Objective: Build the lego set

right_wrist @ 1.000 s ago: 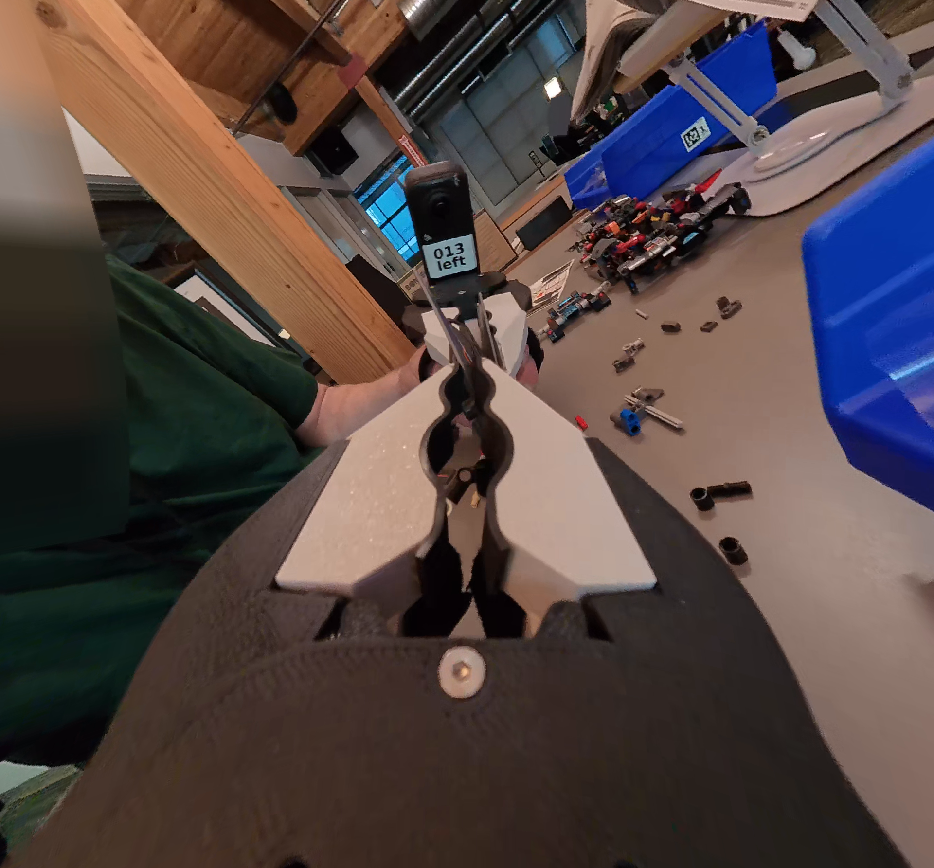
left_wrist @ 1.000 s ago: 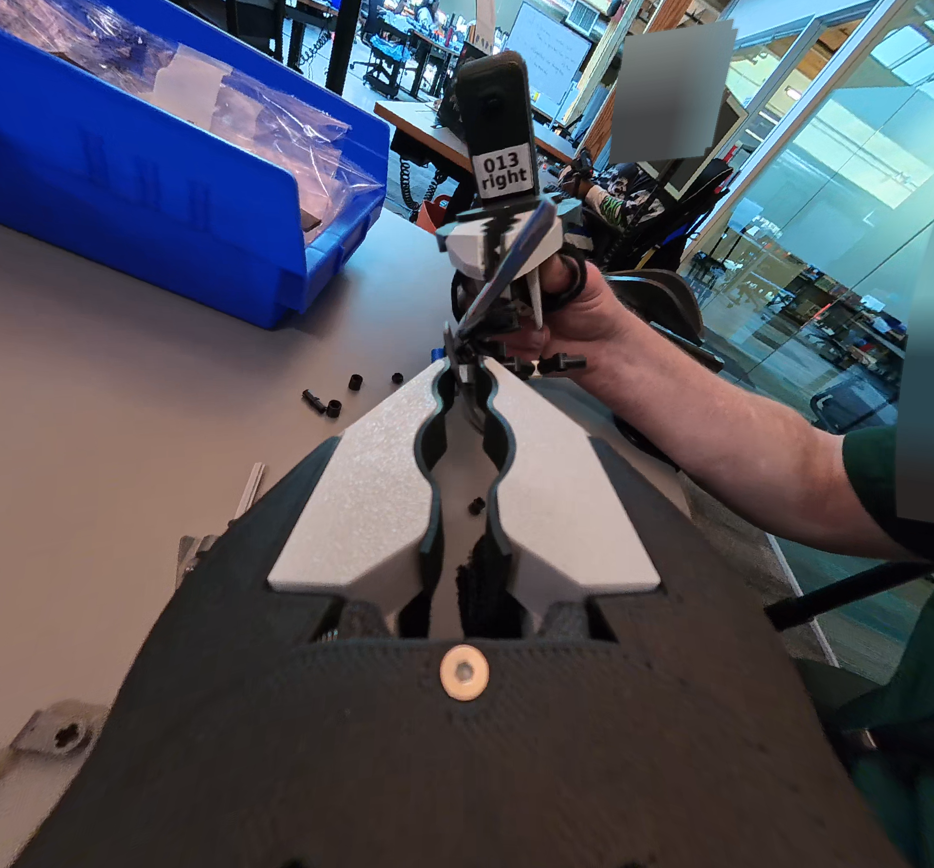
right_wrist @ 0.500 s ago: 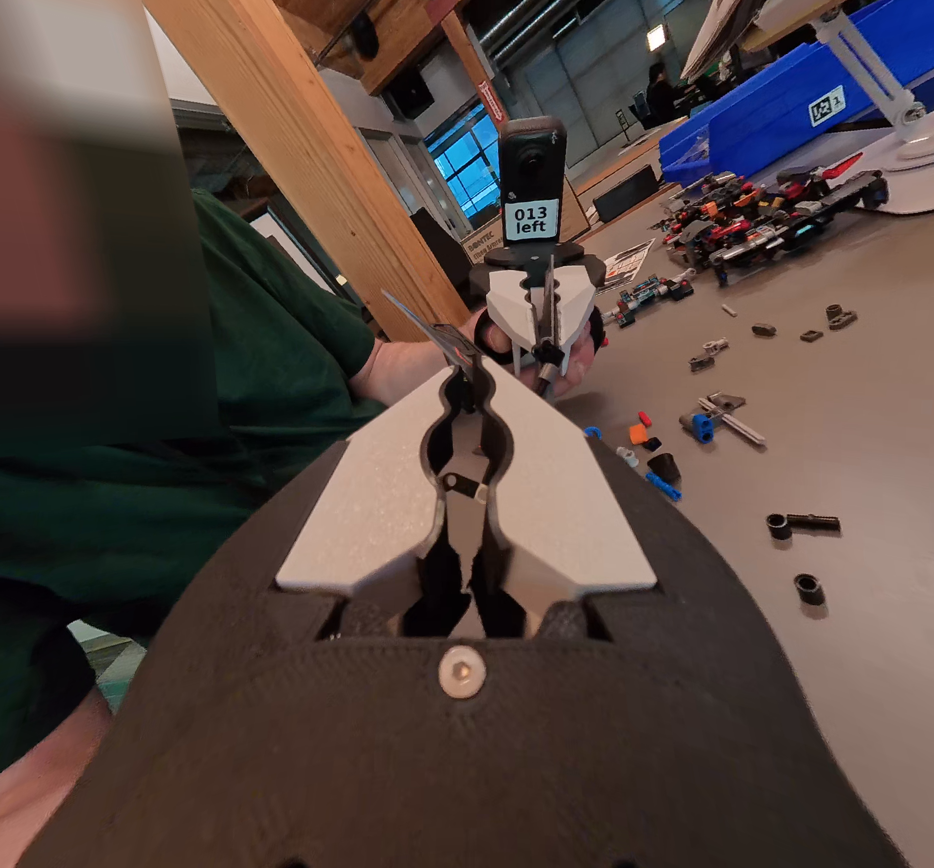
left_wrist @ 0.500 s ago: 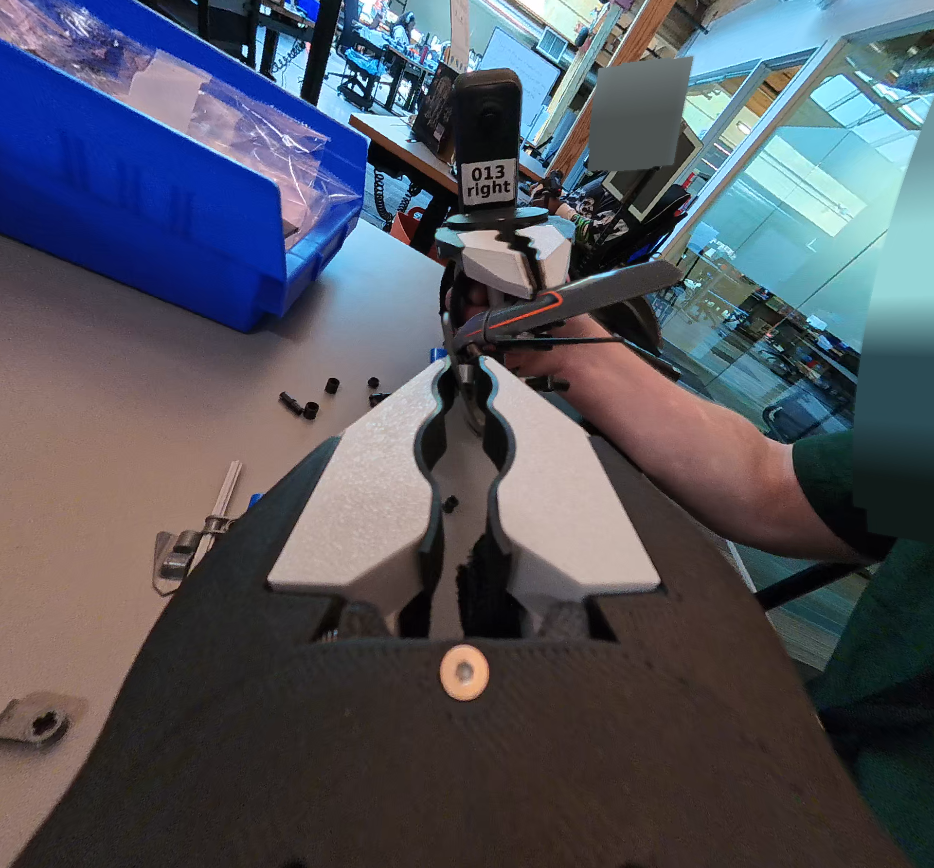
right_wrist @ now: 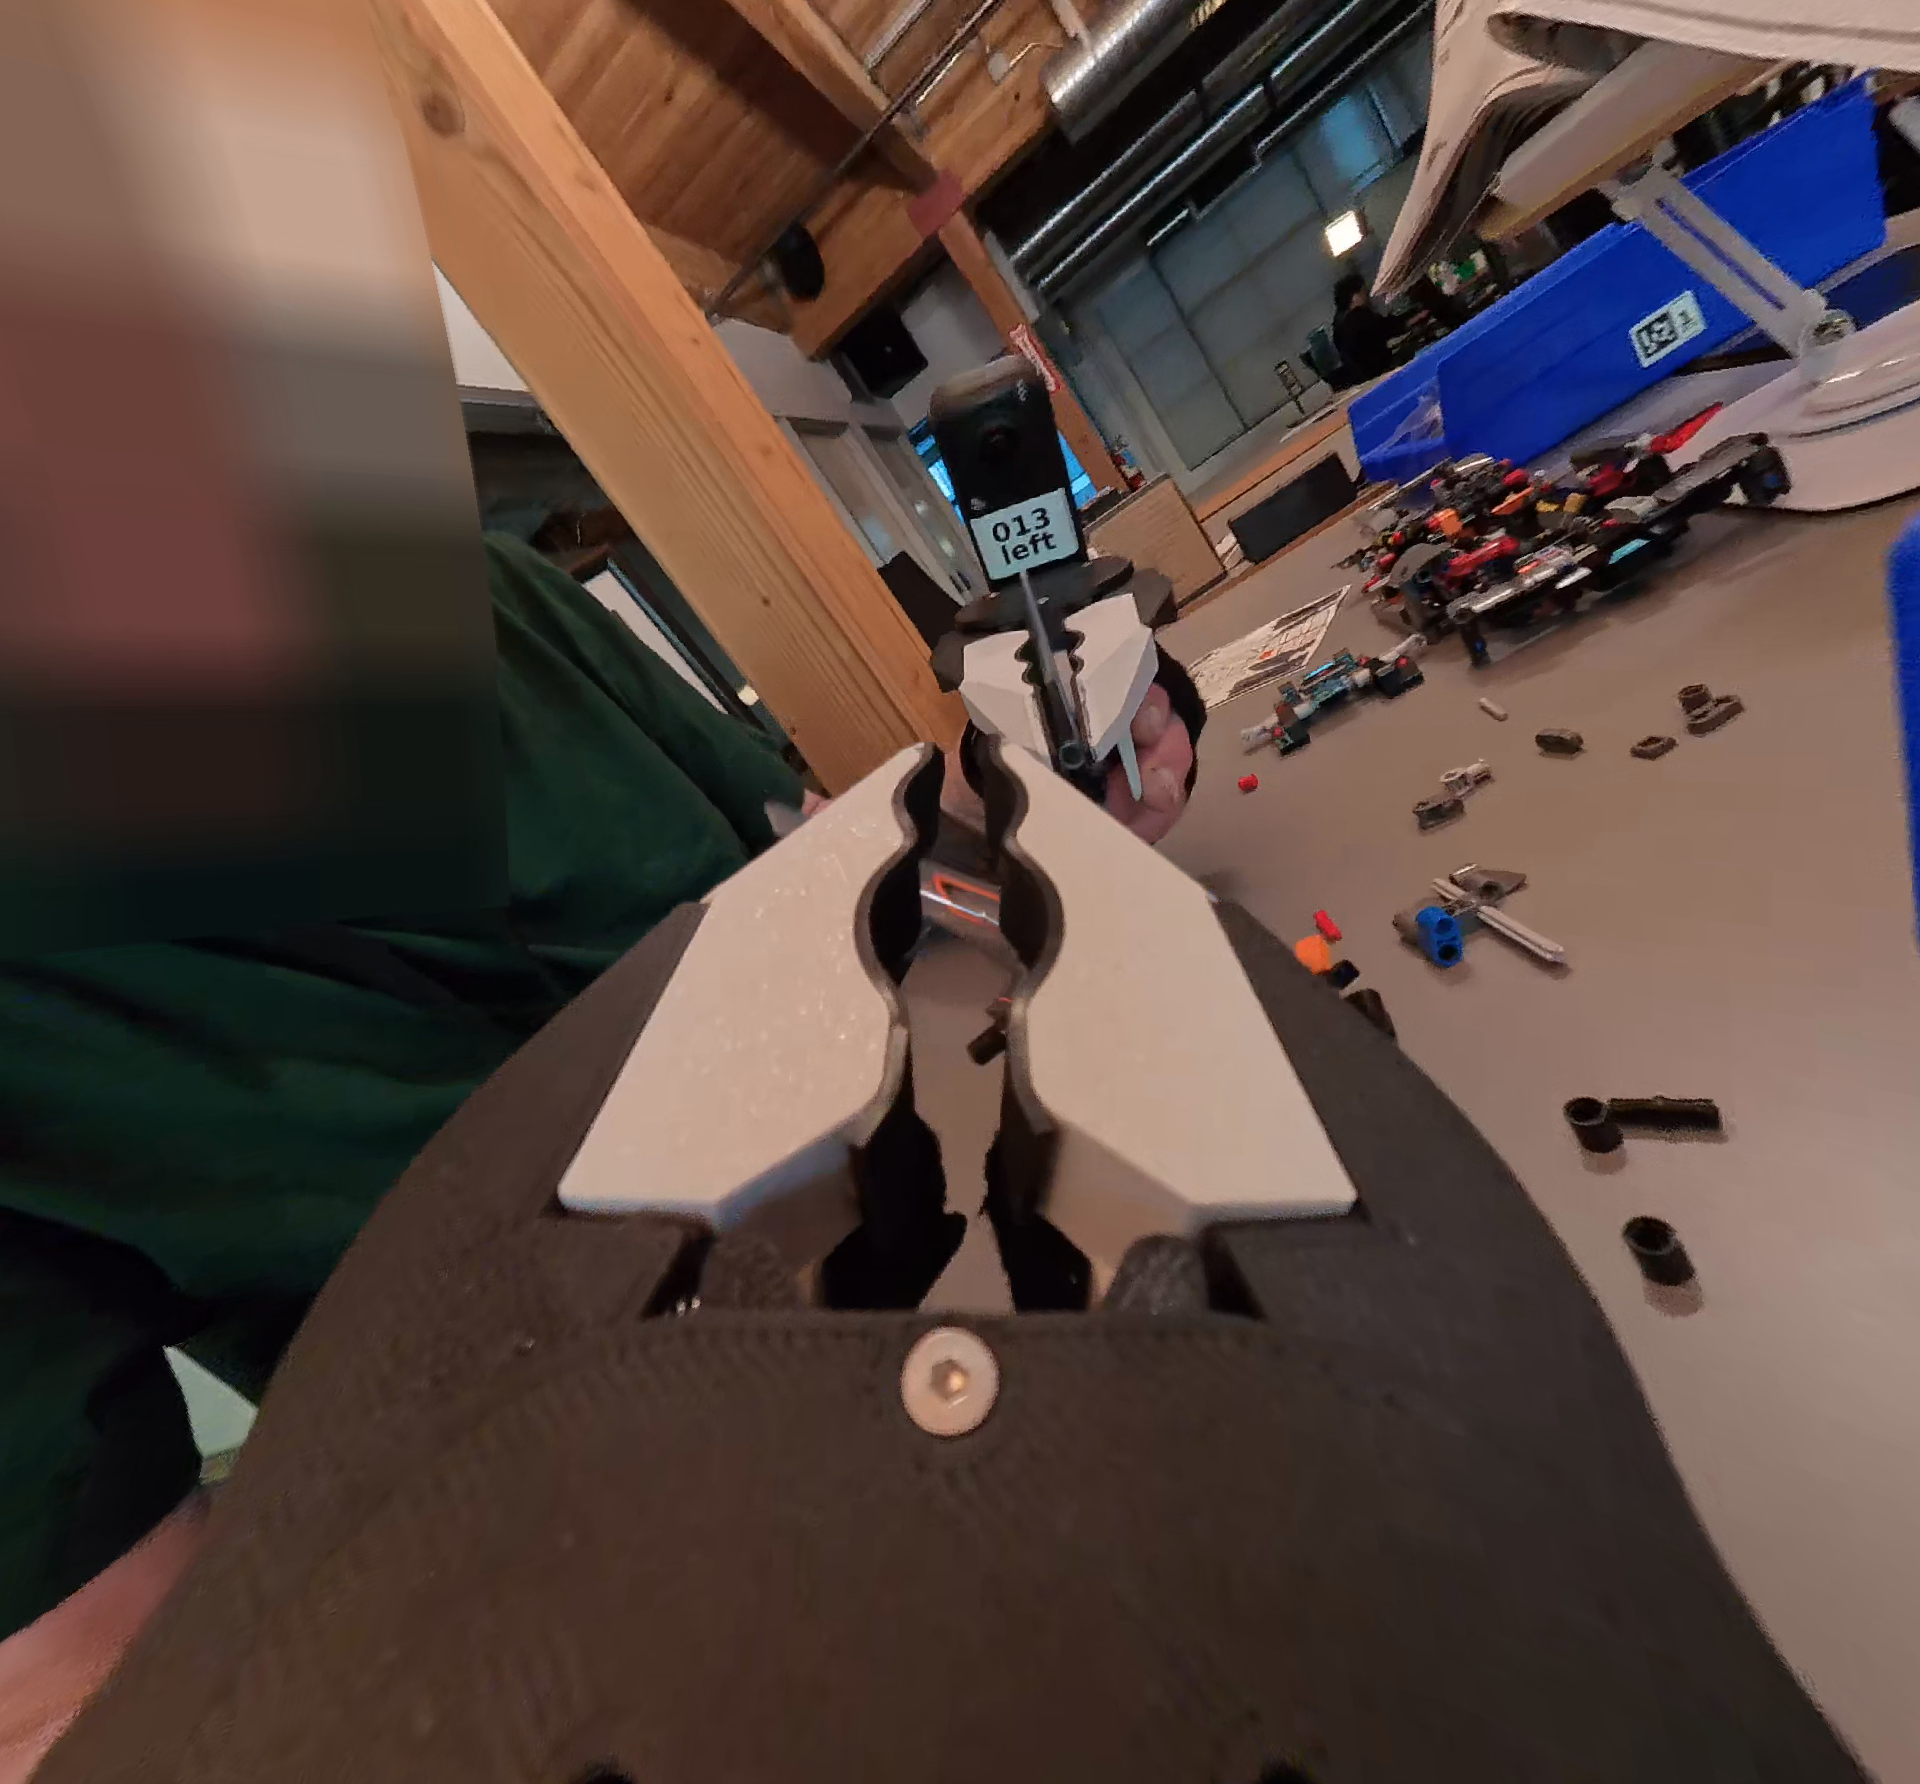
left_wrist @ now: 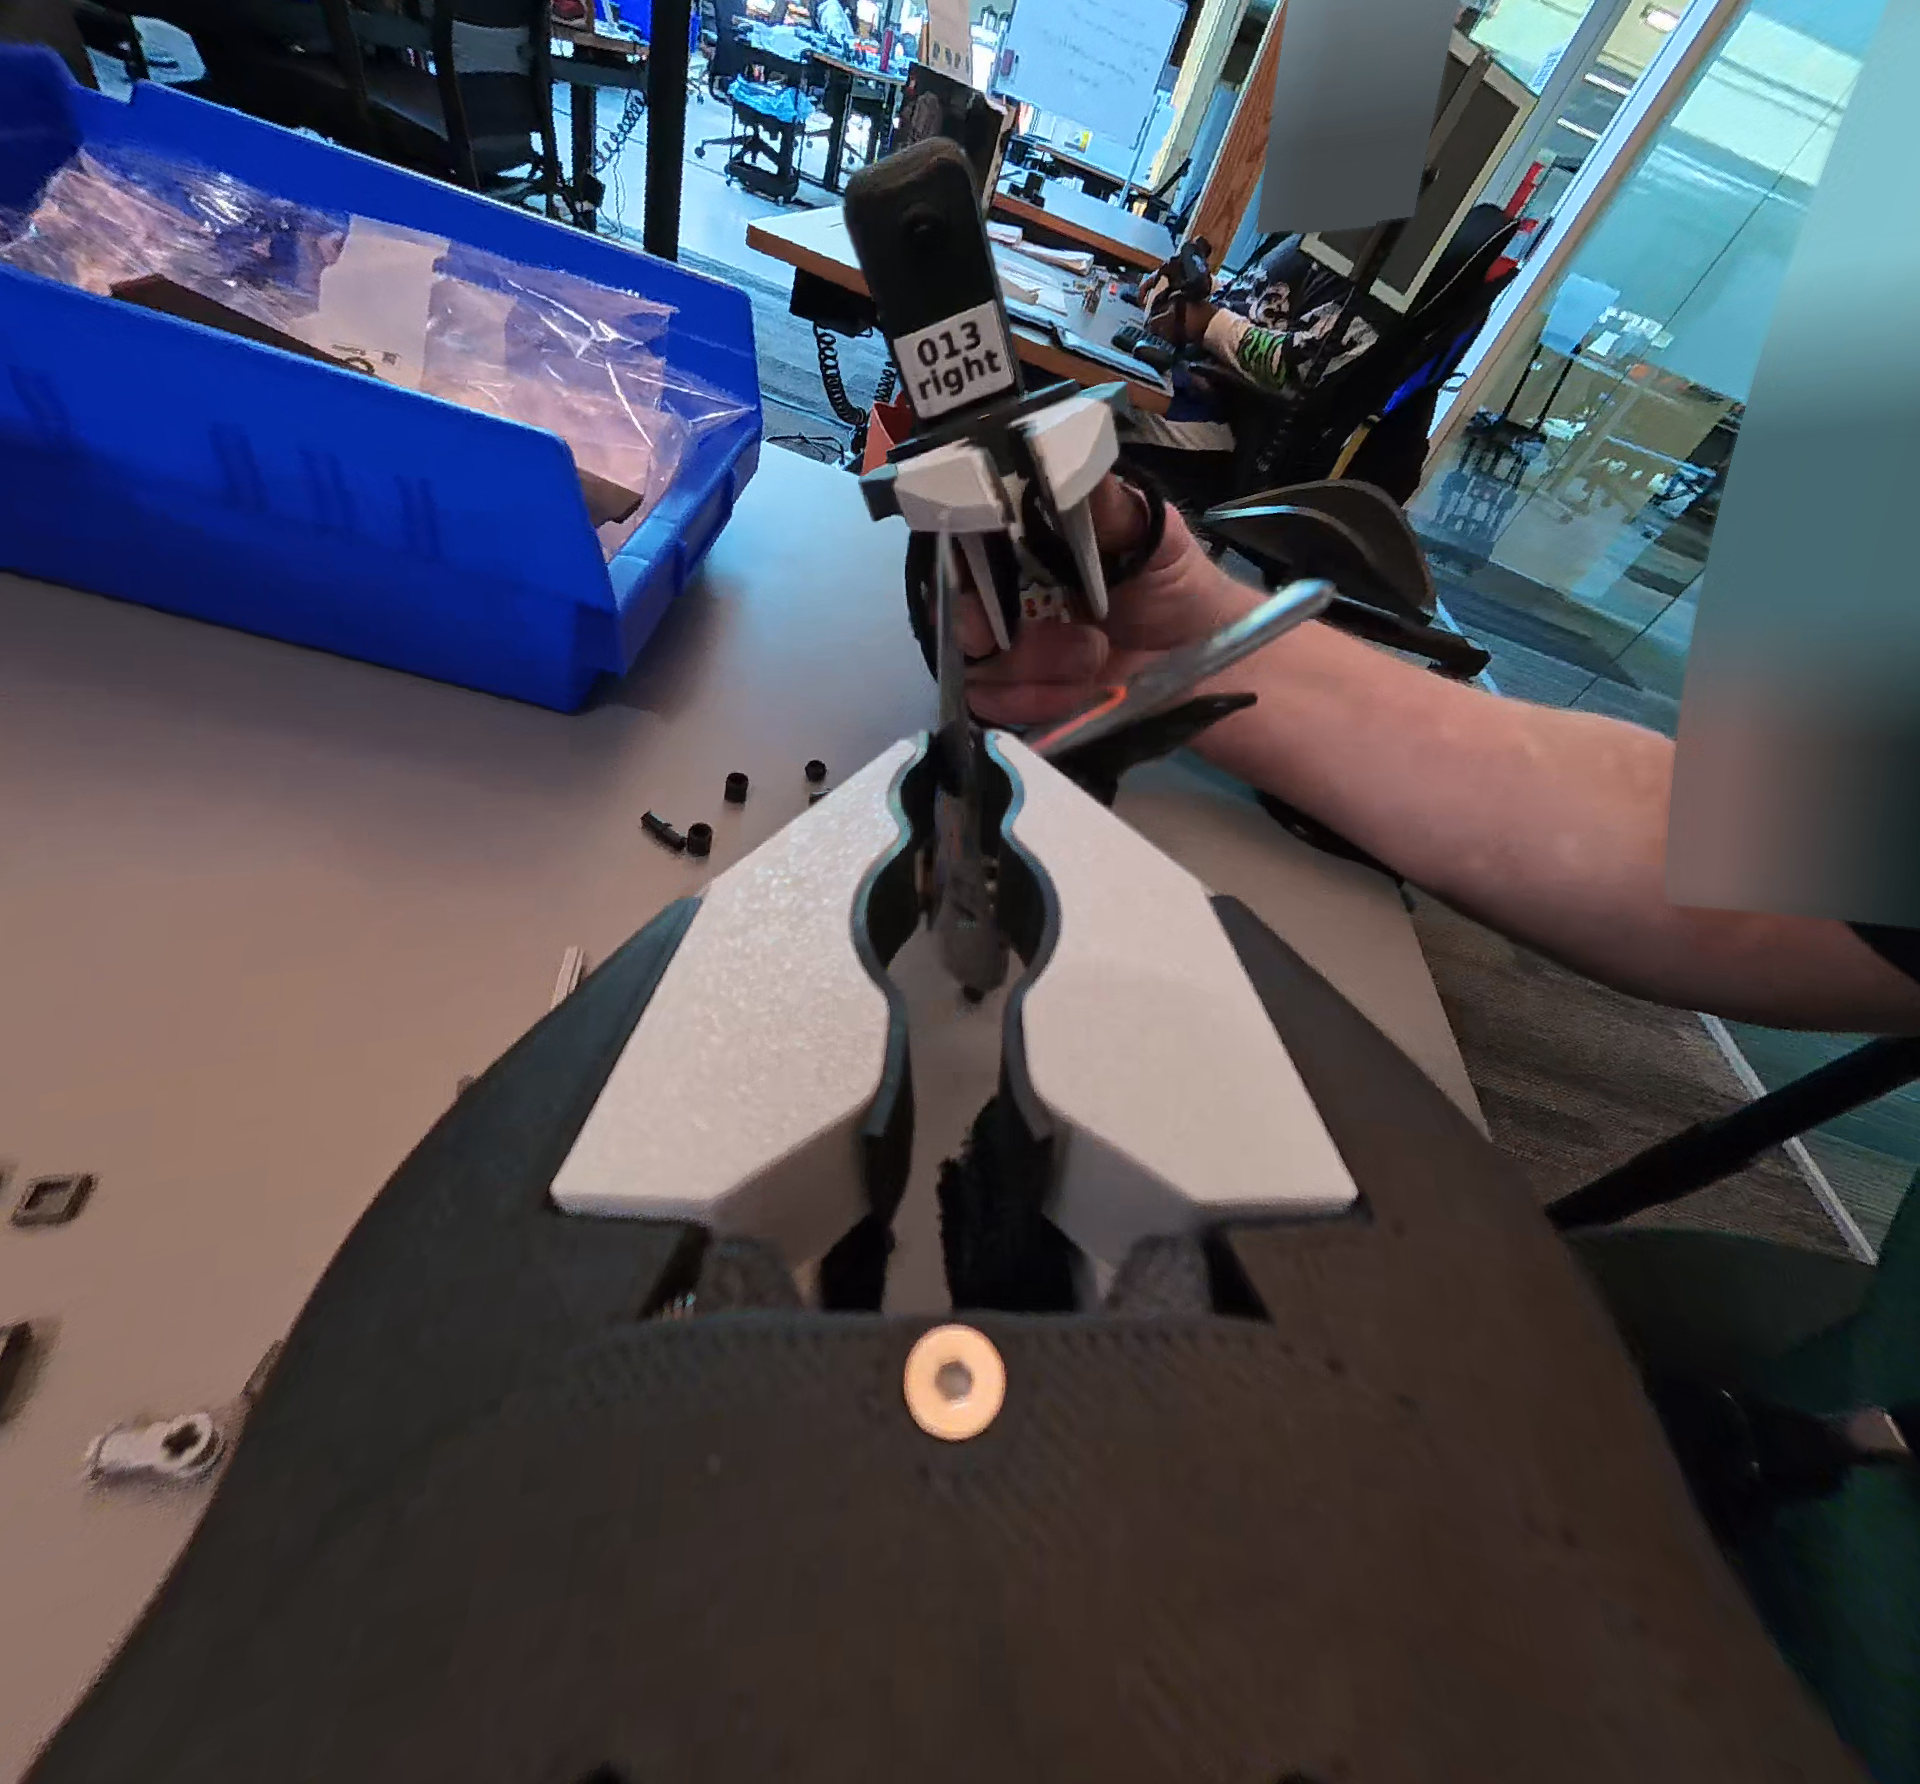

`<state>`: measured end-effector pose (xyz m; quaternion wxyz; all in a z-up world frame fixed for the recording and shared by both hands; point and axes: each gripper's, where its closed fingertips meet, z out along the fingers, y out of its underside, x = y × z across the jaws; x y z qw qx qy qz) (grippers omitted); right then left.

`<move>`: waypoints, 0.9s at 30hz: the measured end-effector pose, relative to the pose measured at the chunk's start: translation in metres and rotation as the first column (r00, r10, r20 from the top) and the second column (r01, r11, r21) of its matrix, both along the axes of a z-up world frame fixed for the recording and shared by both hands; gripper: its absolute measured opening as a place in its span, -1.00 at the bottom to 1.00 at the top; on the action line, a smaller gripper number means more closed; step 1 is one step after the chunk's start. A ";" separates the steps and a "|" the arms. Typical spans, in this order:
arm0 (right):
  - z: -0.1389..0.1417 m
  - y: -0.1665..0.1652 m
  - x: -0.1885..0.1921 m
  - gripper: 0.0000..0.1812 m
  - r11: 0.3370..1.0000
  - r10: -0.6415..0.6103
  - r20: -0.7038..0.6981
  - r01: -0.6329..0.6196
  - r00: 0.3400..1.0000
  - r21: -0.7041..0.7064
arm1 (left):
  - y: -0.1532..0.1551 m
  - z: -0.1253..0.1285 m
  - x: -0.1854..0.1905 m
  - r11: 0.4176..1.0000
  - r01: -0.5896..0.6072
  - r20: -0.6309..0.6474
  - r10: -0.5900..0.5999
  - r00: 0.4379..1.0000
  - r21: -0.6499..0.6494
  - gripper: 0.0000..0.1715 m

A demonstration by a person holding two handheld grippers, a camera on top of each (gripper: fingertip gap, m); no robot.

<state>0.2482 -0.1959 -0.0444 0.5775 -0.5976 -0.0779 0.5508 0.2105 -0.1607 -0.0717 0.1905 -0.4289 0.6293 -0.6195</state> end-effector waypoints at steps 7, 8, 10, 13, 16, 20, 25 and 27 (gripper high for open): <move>-0.002 0.000 0.007 -0.96 1.000 -0.031 -0.001 0.031 1.000 0.003 | 0.008 -0.004 -0.003 1.000 -0.028 -0.015 0.028 0.999 -0.009 -0.95; -0.002 0.000 0.007 -0.96 1.000 -0.030 -0.003 0.030 1.000 0.002 | 0.010 -0.004 -0.003 0.999 -0.039 -0.021 0.039 0.999 -0.012 -0.95; -0.005 0.002 0.009 -0.96 0.999 -0.037 -0.002 0.037 0.999 -0.011 | 0.015 -0.004 -0.002 0.998 -0.060 -0.031 0.059 0.998 -0.020 -0.95; -0.007 0.003 0.007 -0.96 0.999 -0.032 0.004 0.032 0.999 -0.018 | 0.019 -0.002 -0.003 0.997 -0.076 -0.019 0.075 0.997 -0.024 -0.95; -0.009 0.003 0.004 -0.94 0.999 -0.023 0.015 0.023 1.000 -0.025 | 0.017 0.001 -0.008 0.998 -0.064 0.016 0.064 0.998 0.016 -0.95; -0.010 0.003 0.002 -0.93 0.999 -0.024 0.023 0.024 0.999 -0.022 | 0.015 0.004 -0.013 0.994 -0.066 0.058 0.061 0.996 0.088 -0.95; -0.015 0.008 0.001 -0.89 0.997 -0.058 0.062 0.061 0.996 -0.044 | 0.017 0.003 -0.015 0.988 -0.075 0.060 0.068 0.996 0.132 -0.95; -0.016 0.014 -0.002 -0.88 0.993 -0.085 0.089 0.092 0.992 -0.073 | 0.023 0.000 -0.013 0.988 -0.102 0.021 0.100 0.995 0.117 -0.95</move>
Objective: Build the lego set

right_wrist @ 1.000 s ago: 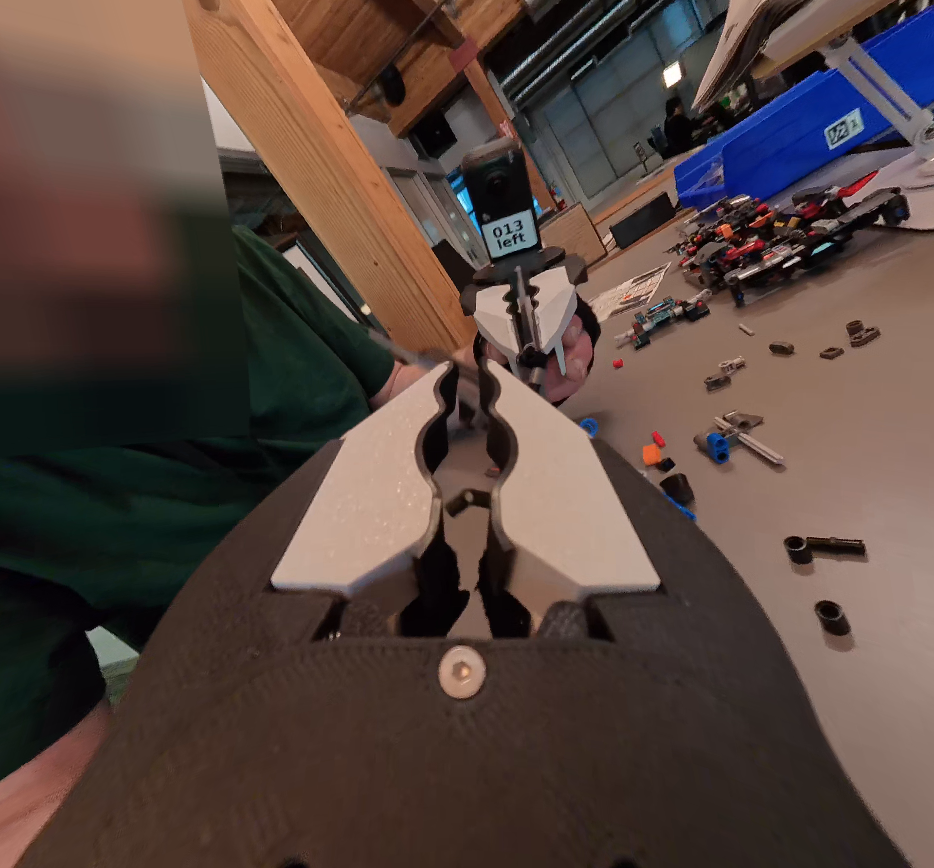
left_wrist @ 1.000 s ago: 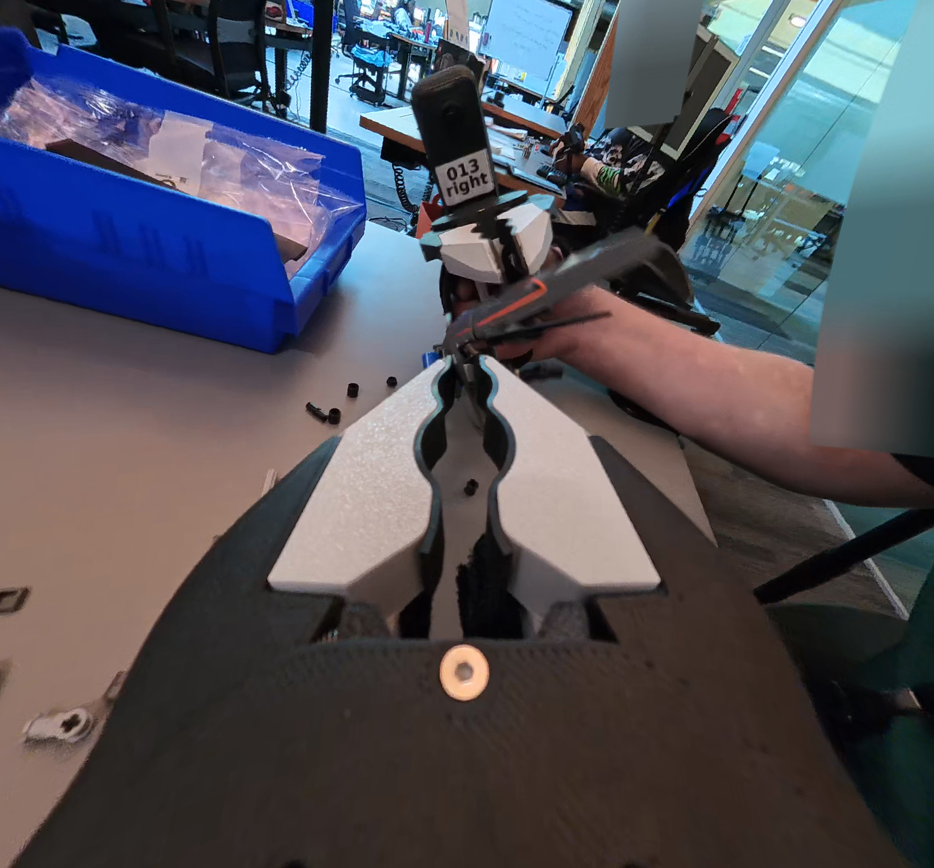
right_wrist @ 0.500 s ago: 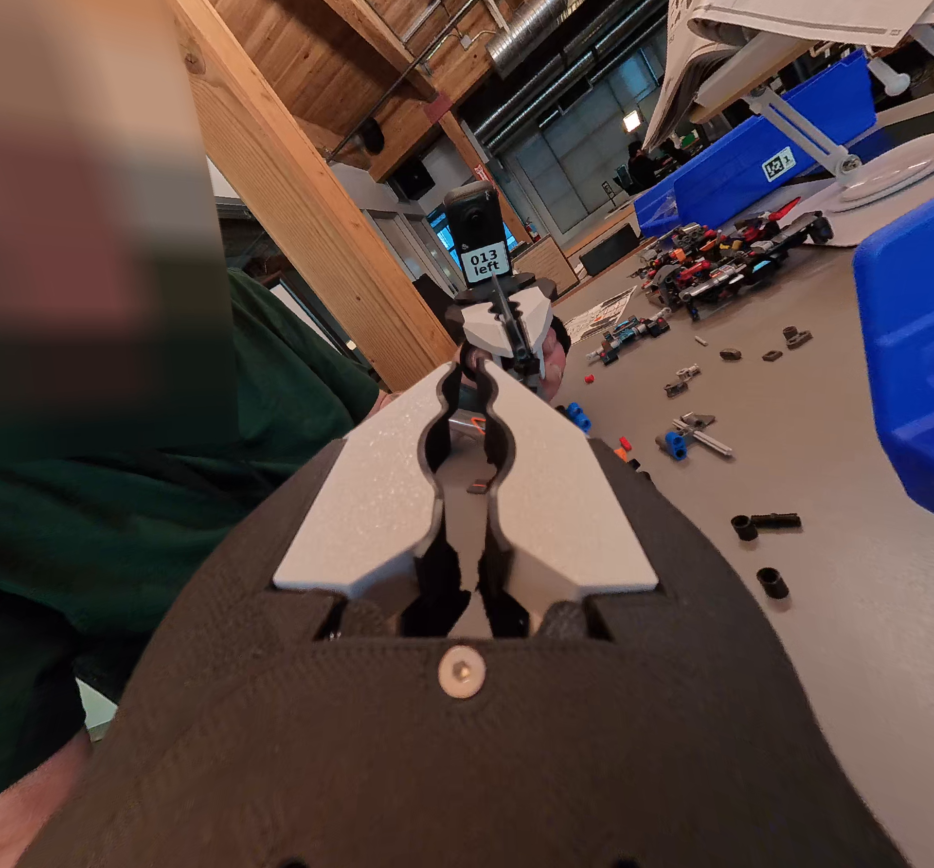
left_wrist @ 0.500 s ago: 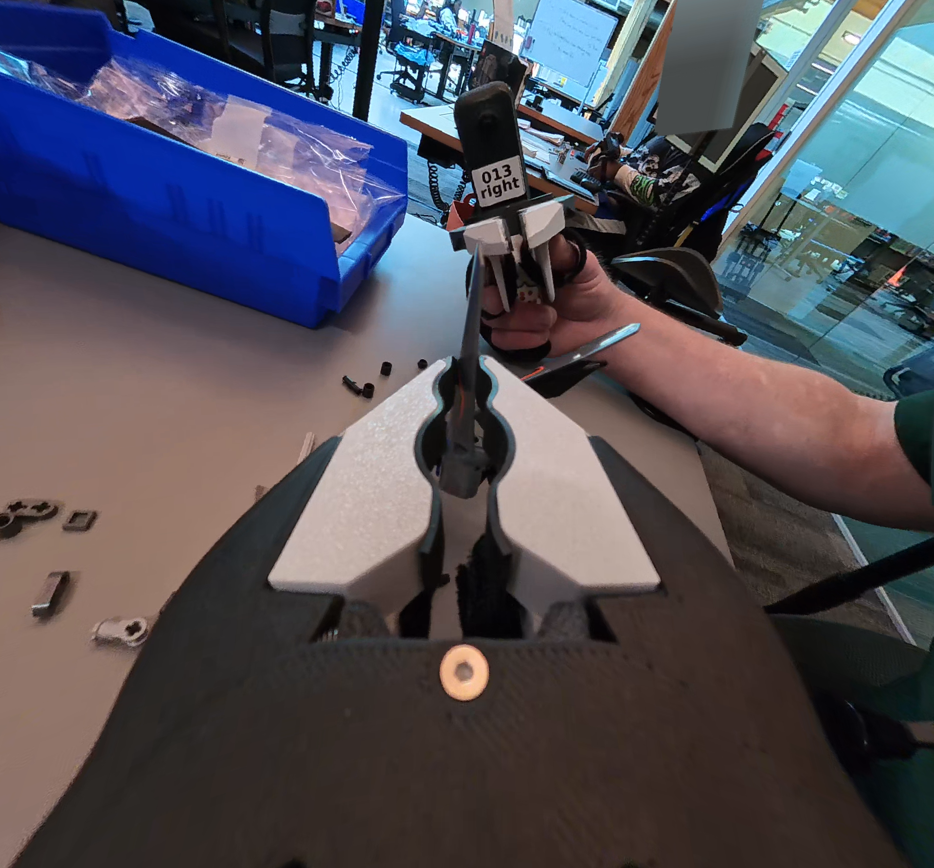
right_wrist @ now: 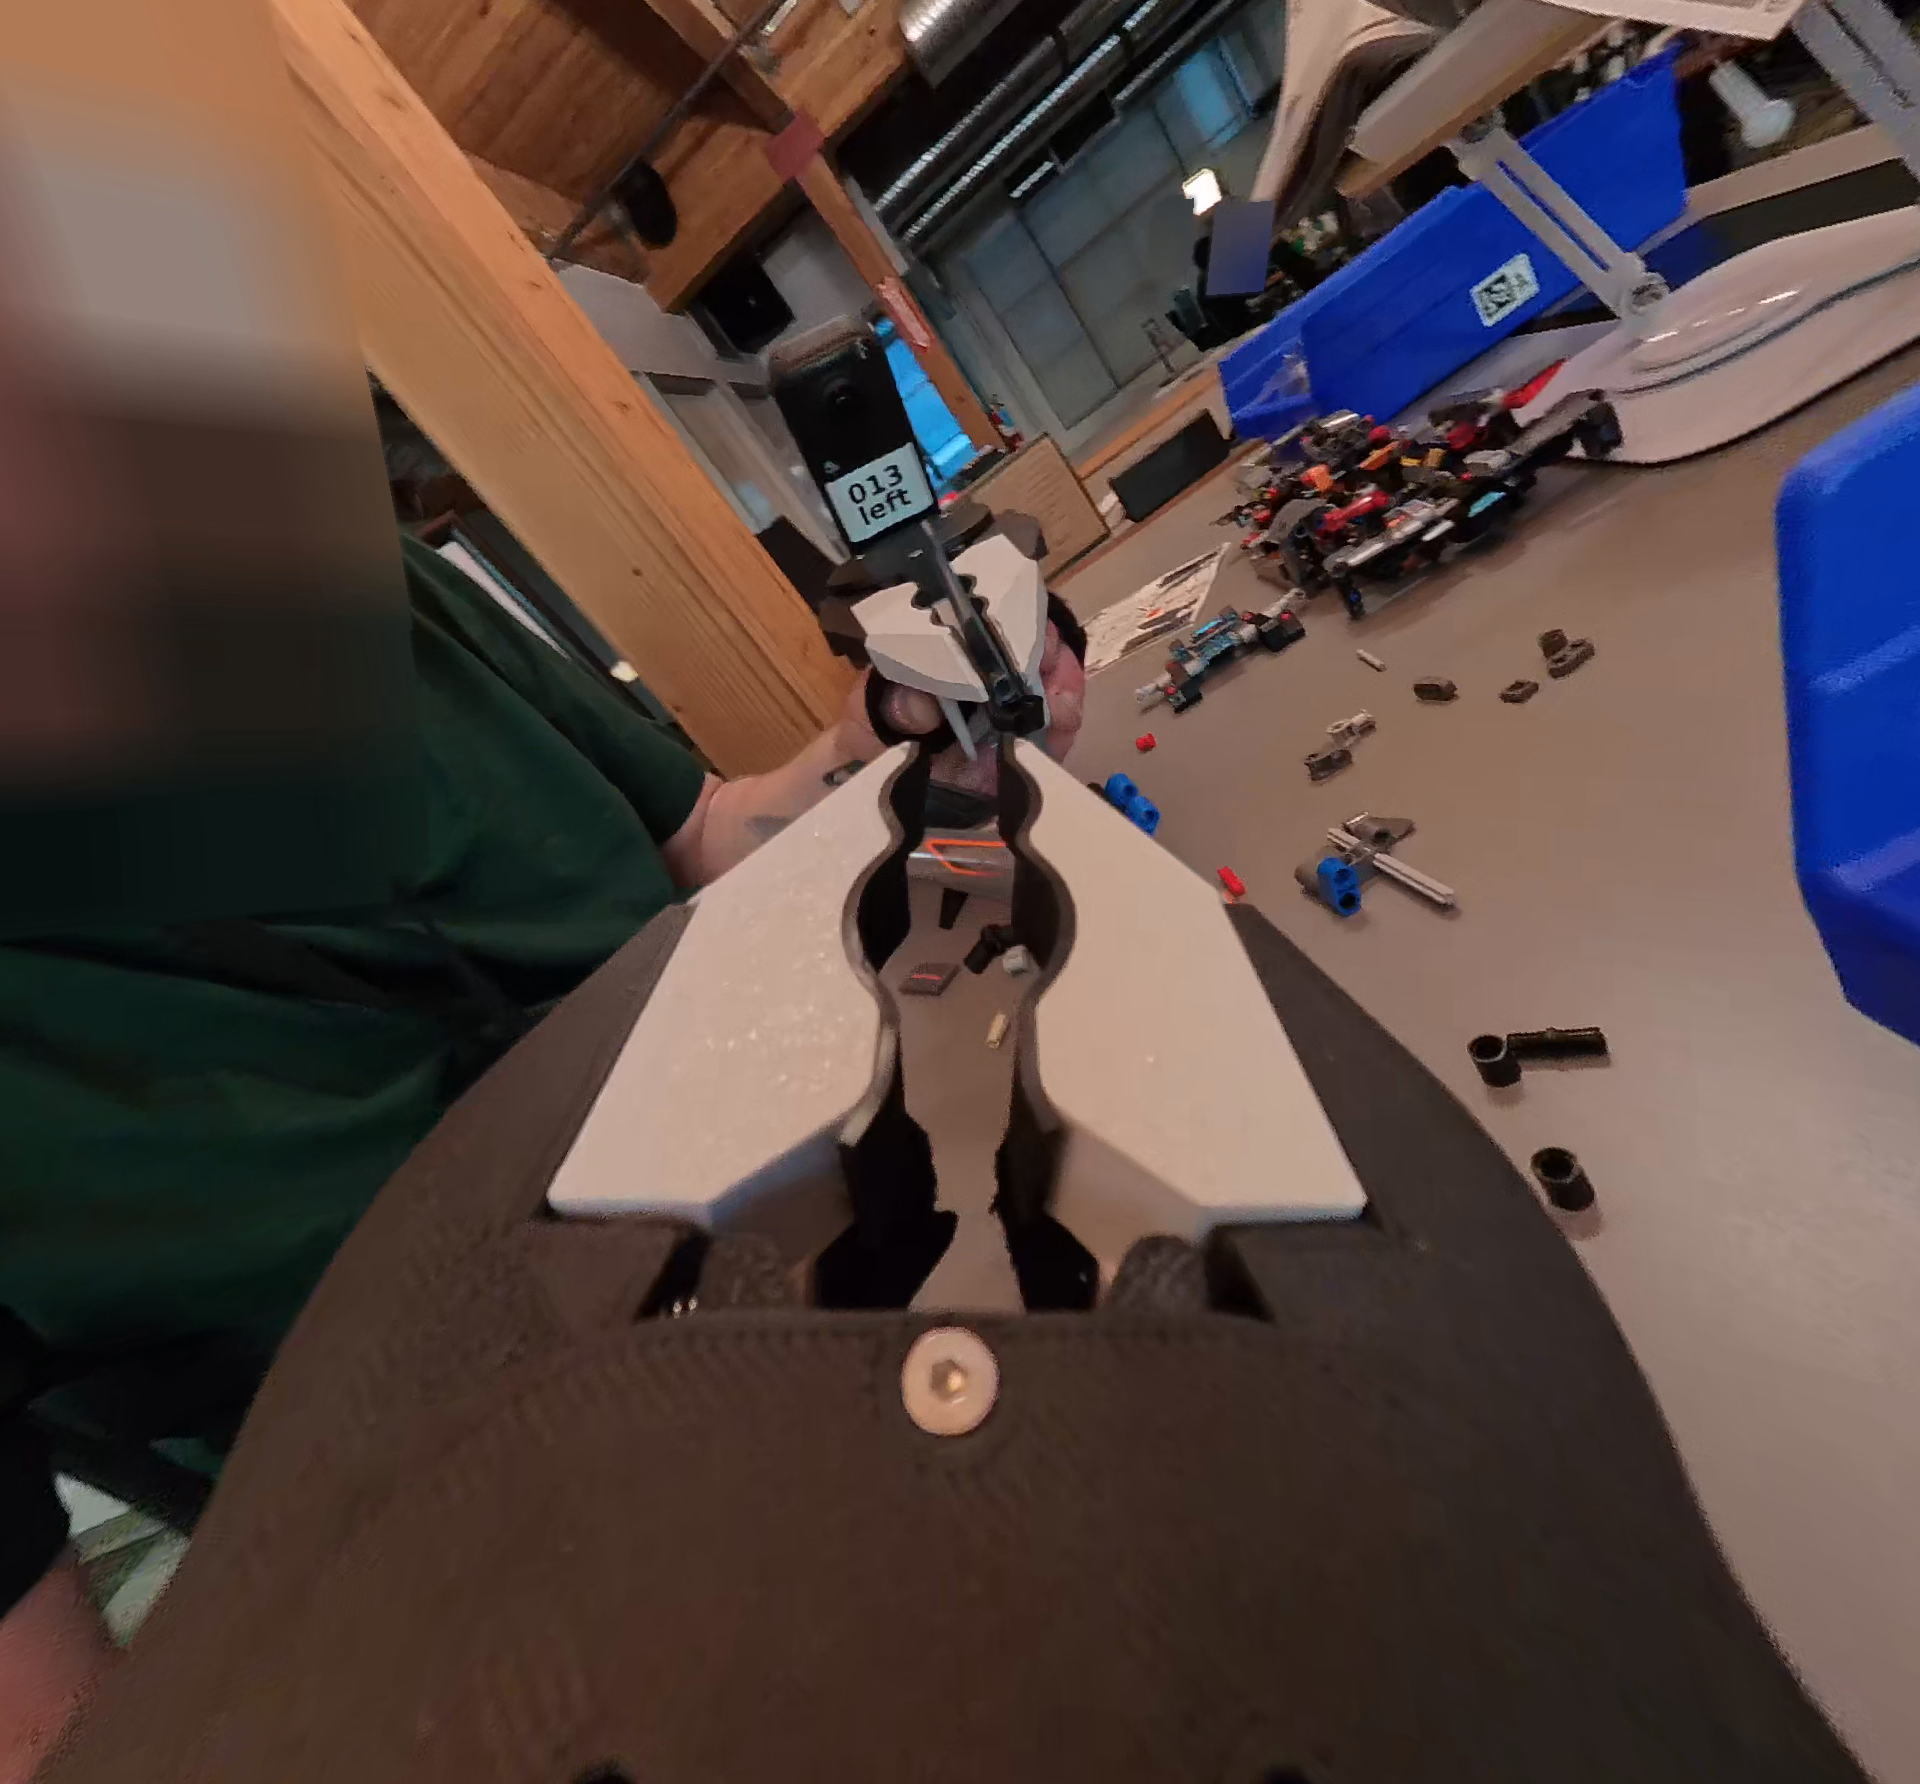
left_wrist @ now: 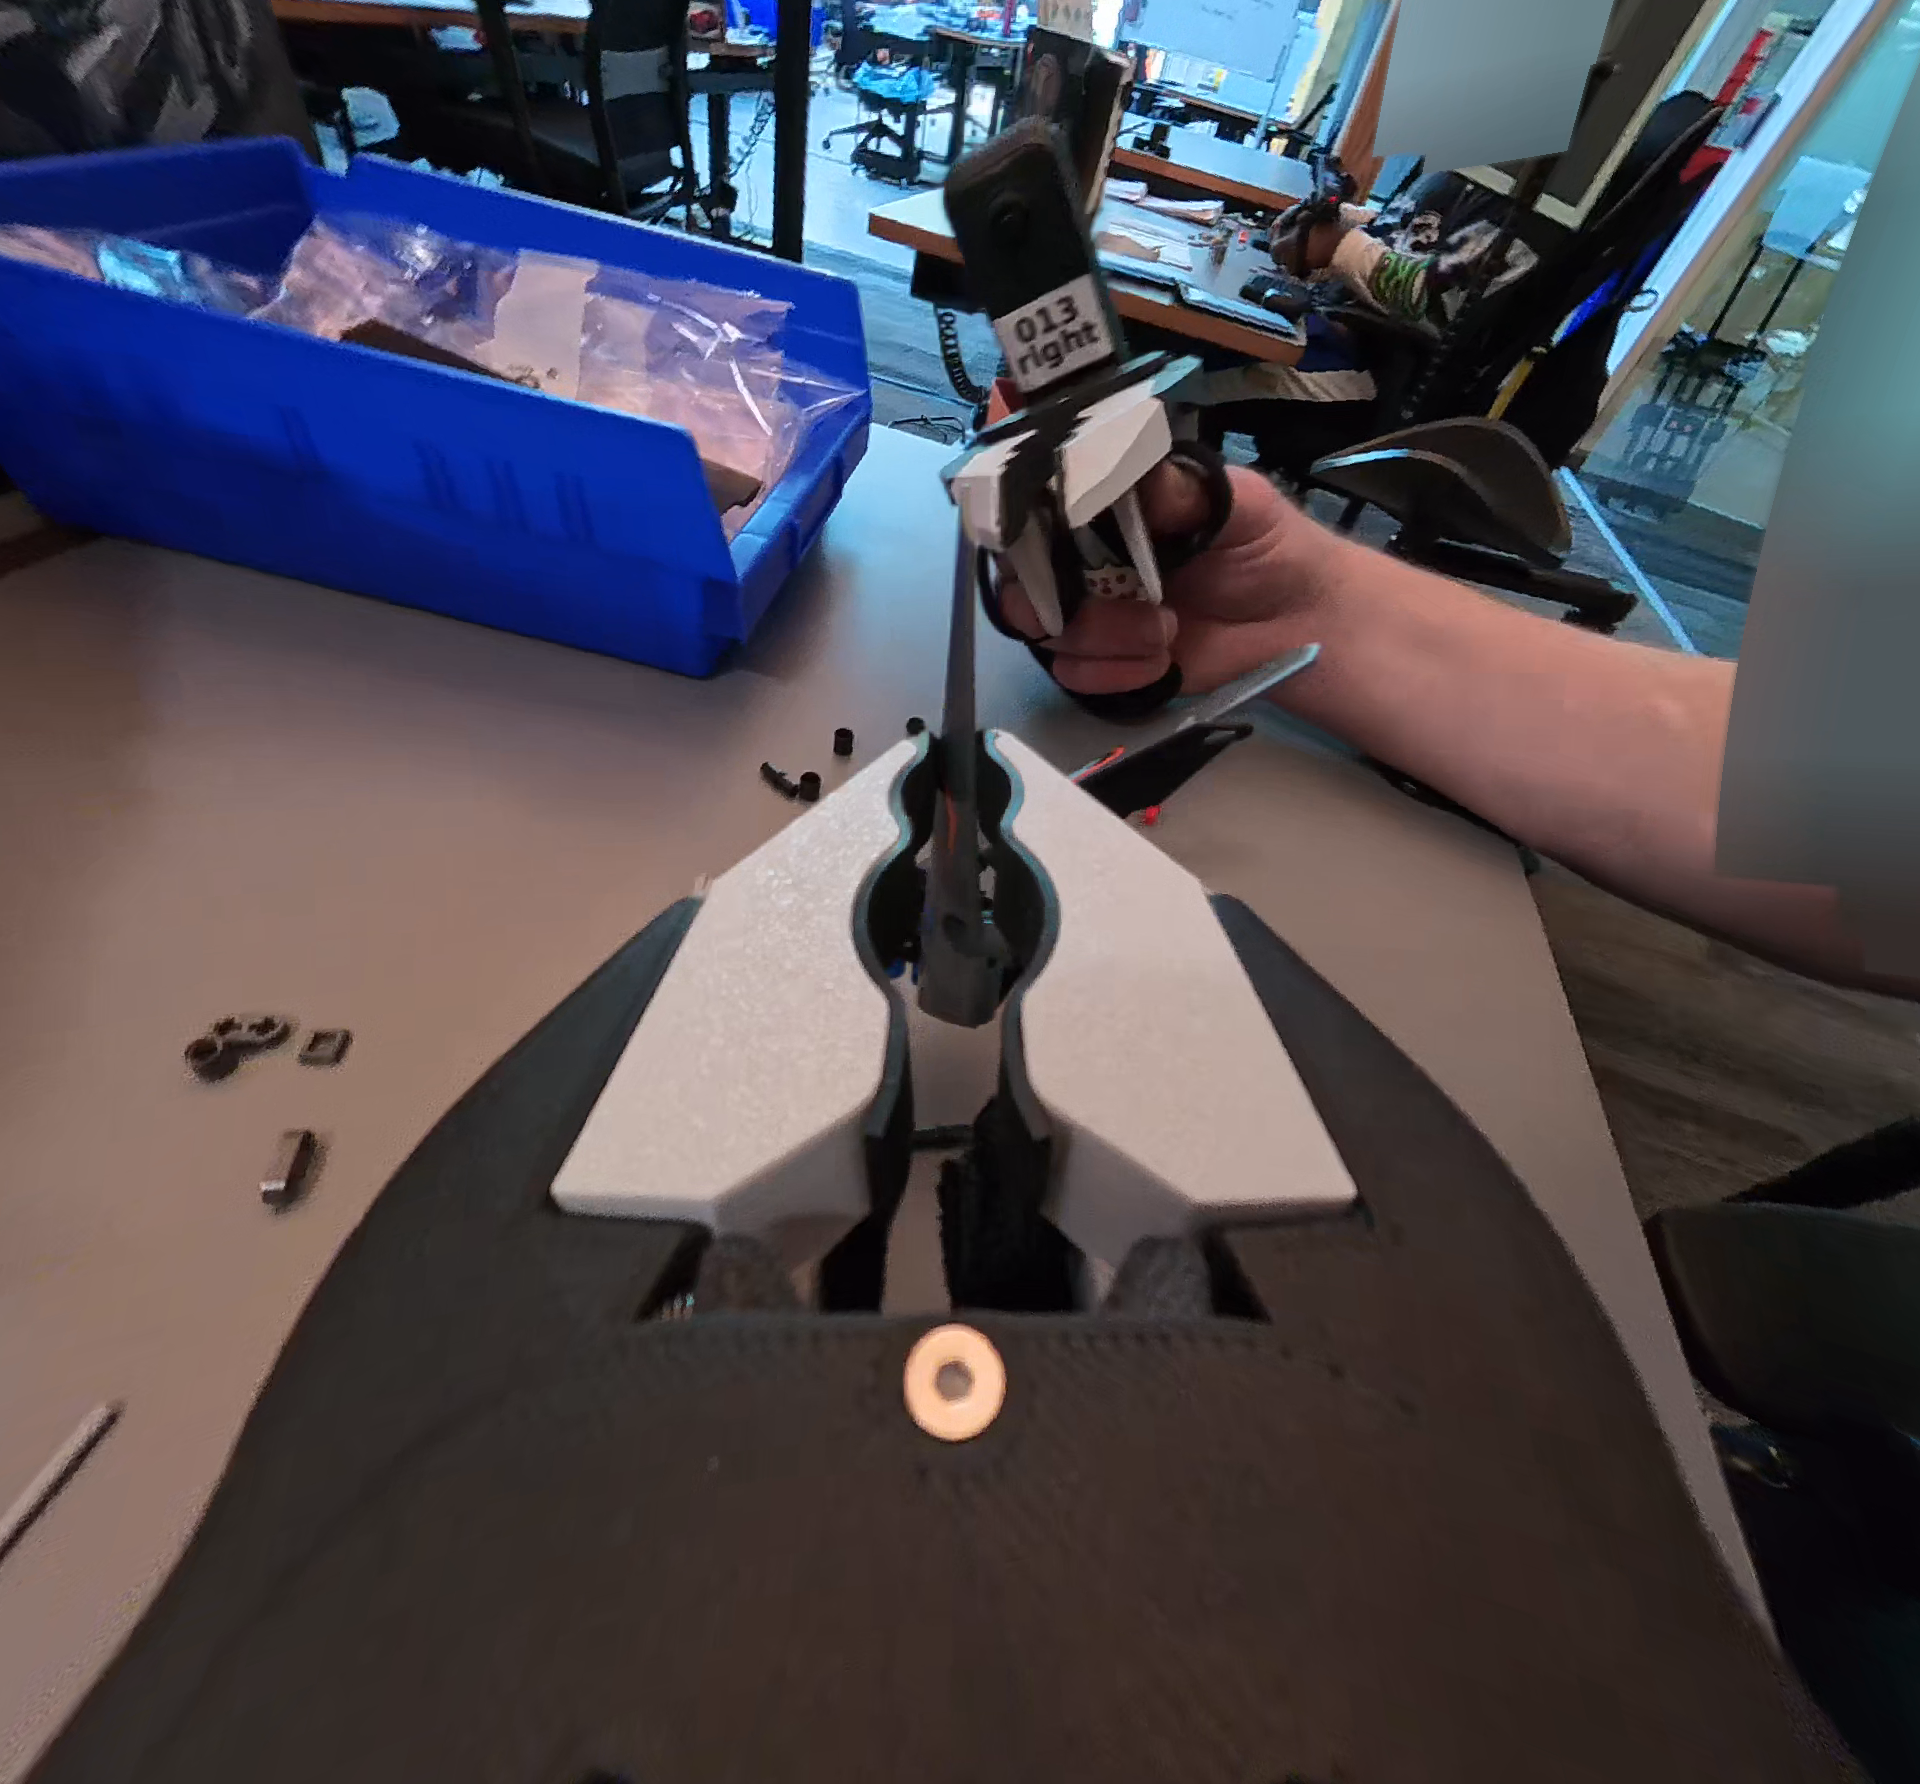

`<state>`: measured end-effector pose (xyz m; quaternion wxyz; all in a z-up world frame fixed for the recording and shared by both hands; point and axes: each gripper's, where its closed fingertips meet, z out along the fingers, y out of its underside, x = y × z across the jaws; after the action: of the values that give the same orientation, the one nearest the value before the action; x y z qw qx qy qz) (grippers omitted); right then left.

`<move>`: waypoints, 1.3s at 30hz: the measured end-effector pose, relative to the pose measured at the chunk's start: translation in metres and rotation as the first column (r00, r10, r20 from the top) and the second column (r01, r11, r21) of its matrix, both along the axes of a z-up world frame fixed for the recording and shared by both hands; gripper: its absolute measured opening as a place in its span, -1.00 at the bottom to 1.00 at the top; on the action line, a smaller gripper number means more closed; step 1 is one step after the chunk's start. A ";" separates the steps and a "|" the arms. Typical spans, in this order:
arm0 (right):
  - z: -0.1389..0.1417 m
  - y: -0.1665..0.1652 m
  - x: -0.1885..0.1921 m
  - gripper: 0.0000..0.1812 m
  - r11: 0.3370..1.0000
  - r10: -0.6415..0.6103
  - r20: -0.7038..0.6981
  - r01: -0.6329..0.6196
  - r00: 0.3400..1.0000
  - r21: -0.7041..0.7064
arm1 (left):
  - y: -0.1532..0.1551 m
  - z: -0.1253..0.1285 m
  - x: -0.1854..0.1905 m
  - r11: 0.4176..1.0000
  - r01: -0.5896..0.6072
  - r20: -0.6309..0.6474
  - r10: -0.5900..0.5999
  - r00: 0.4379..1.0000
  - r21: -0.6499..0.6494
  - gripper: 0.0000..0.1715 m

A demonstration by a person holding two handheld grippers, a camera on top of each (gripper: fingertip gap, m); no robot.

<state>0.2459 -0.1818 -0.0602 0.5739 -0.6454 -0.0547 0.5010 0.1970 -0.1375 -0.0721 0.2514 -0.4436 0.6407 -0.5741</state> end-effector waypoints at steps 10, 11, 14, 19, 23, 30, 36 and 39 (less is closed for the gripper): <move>0.000 0.022 -0.031 -0.77 0.985 -0.112 0.163 0.132 0.980 -0.115 | 0.030 -0.021 0.003 0.986 -0.138 -0.145 0.125 0.982 -0.089 -0.94; 0.003 0.022 -0.033 -0.77 0.984 -0.118 0.148 0.136 0.982 -0.116 | 0.032 -0.023 0.002 0.985 -0.148 -0.153 0.133 0.979 -0.088 -0.94; 0.004 0.025 -0.040 -0.77 0.983 -0.118 0.143 0.137 0.983 -0.126 | 0.036 -0.027 0.000 0.981 -0.165 -0.169 0.147 0.975 -0.099 -0.94; 0.000 0.035 -0.050 -0.76 0.974 -0.117 0.203 0.152 0.972 -0.167 | 0.039 -0.030 -0.002 0.979 -0.172 -0.171 0.151 0.974 -0.112 -0.95; -0.018 0.053 -0.046 -0.84 0.941 -0.121 0.248 0.190 0.961 -0.279 | 0.039 -0.031 -0.004 0.979 -0.160 -0.166 0.137 0.976 -0.130 -0.95; -0.056 0.079 -0.051 -1.00 0.886 -0.004 0.282 0.134 0.959 -0.443 | 0.038 -0.034 -0.004 0.973 -0.135 -0.166 0.104 0.981 -0.187 -0.94; -0.059 0.085 -0.060 -1.00 0.887 0.049 0.254 0.075 0.966 -0.456 | 0.040 -0.035 -0.004 0.971 -0.126 -0.162 0.093 0.982 -0.206 -0.94; -0.060 0.086 -0.061 -1.00 0.892 0.051 0.247 0.067 0.968 -0.447 | 0.041 -0.036 -0.005 0.968 -0.117 -0.167 0.080 0.983 -0.223 -0.94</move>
<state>0.1849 -0.0961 -0.1198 0.3986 -0.8196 -0.0065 0.4115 0.1920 -0.0968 -0.1076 0.1748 -0.5451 0.5642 -0.5950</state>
